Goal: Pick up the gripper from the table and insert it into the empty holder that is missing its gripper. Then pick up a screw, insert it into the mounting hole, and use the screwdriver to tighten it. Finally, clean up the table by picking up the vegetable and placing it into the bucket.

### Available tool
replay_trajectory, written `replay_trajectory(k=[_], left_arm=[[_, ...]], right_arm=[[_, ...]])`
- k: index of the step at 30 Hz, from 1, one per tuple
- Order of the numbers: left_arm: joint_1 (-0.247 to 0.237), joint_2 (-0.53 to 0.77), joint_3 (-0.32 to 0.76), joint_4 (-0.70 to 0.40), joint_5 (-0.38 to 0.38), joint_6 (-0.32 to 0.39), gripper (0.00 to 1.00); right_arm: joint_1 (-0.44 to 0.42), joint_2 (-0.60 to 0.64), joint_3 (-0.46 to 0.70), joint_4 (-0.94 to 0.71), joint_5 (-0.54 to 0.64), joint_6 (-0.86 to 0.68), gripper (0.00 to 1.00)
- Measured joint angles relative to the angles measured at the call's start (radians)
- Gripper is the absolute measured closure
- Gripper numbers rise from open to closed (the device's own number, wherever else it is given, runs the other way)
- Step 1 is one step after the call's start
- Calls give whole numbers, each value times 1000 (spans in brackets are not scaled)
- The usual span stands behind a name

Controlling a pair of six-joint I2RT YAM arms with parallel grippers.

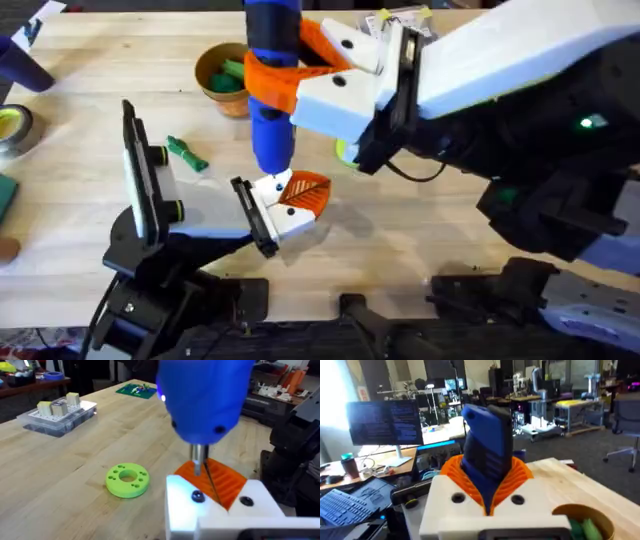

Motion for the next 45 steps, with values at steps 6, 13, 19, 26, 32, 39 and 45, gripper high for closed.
replay_trajectory(k=[6, 13, 19, 26, 32, 39, 45], left_arm=[[0, 0, 0, 0, 0, 0, 988], [0, 0, 0, 0, 0, 0, 988], [0, 0, 0, 0, 0, 0, 988], [0, 0, 0, 0, 0, 0, 988], [0, 0, 0, 0, 0, 0, 988], [0, 0, 0, 0, 0, 0, 988], [0, 0, 0, 0, 0, 0, 988]], right_arm=[[0, 0, -1, -5, 0, 7, 975], [0, 0, -4, -5, 0, 6, 975], [0, 0, -8, -6, 0, 6, 975], [0, 0, -9, -32, 0, 6, 975], [0, 0, -9, -37, 0, 6, 975], [0, 0, -9, -51, 0, 6, 975], [0, 0, -9, -55, 0, 5, 975]])
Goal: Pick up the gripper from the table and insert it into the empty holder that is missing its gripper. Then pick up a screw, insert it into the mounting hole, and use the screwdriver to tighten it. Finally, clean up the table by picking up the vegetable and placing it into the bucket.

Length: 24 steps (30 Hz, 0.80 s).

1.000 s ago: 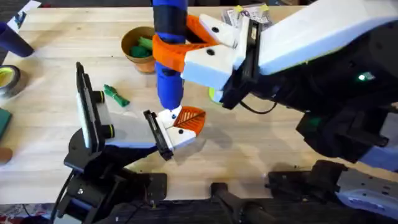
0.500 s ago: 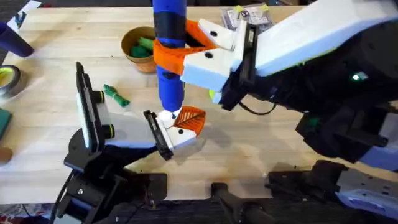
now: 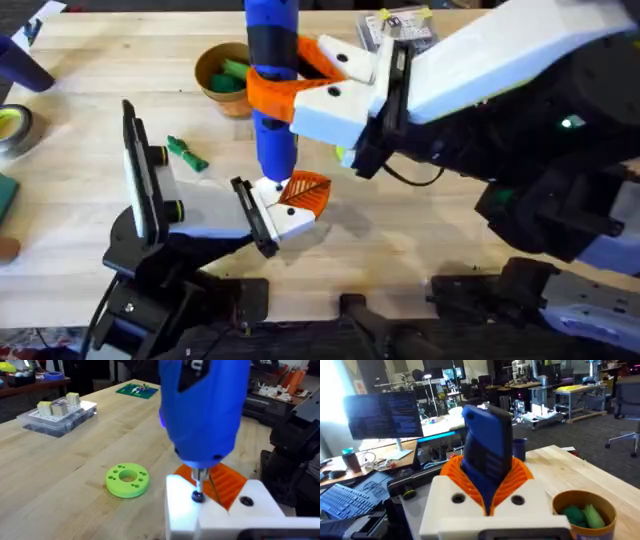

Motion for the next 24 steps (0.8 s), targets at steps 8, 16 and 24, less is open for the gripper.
replay_trajectory(k=[8, 16, 24], left_arm=[[0, 0, 0, -1, 0, -8, 988], [0, 1, 0, 0, 0, -14, 988], [0, 1, 0, 0, 0, -18, 988]], right_arm=[[0, 22, 0, 4, -1, 0, 975], [4, 22, 0, 5, 0, -6, 975], [5, 22, 0, 4, -1, -6, 975]])
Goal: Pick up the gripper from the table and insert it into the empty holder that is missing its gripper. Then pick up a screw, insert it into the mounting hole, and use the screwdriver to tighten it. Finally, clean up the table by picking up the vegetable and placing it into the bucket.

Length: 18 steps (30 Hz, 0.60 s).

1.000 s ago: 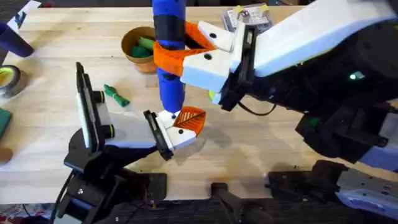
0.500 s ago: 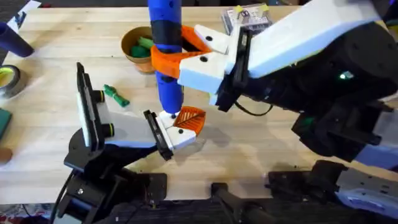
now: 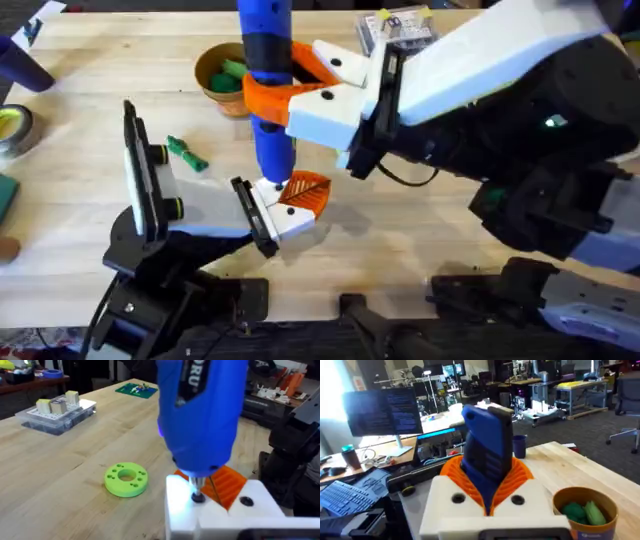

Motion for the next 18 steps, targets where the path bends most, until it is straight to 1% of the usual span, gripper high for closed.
replay_trajectory(k=[13, 16, 18], left_arm=[[0, 0, 0, 0, -1, -3, 988], [0, -1, 2, 8, -1, 4, 988], [0, 1, 1, -3, 0, 4, 988]], right_arm=[[1, 0, -3, 18, -9, -1, 976], [-13, 0, -25, 100, -76, -24, 976], [-49, -14, -29, 155, -111, -30, 976]])
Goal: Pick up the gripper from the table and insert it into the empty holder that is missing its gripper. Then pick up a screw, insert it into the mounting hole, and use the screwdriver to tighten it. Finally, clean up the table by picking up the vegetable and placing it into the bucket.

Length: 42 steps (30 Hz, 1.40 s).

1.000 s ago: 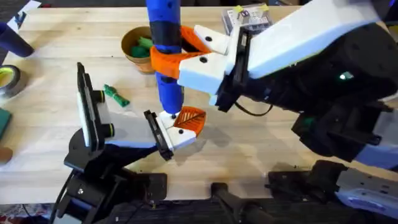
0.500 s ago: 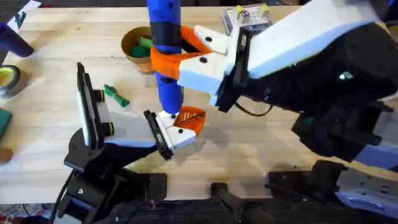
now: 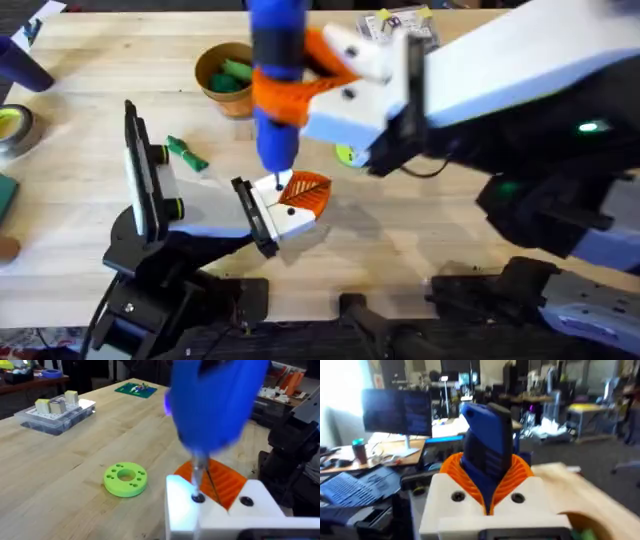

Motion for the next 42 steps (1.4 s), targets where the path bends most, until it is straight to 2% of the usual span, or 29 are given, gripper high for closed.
replay_trajectory(k=[5, 12, 15, 18, 23, 26, 32, 37, 38, 42], left_arm=[[0, 0, 0, -1, 0, 0, 988], [0, 0, 0, -1, 0, 0, 988], [0, 0, 0, -1, 0, 0, 988], [0, 0, 0, -1, 0, 0, 988], [0, 0, 0, -1, 0, 0, 988], [0, 0, 0, -1, 0, 0, 988], [0, 0, 0, -1, 0, 0, 988], [0, 0, 0, -1, 0, 0, 988], [0, 0, 0, -1, 0, 0, 988], [0, 0, 0, -1, 0, 0, 988]], right_arm=[[-83, -82, 2, 40, -17, -4, 976], [-109, -42, 5, 13, -33, -5, 976], [-152, -17, 6, -63, -35, -23, 976], [-229, -2, 10, -250, -26, -91, 976], [-395, 54, 12, -567, 83, -307, 976], [-474, 106, 11, -666, 192, -492, 976], [-554, 285, 12, -697, 448, -886, 976], [-560, 442, 18, -679, 550, -1157, 976], [-558, 470, 20, -676, 560, -1186, 936], [-553, 503, 41, -654, 583, -1186, 335]])
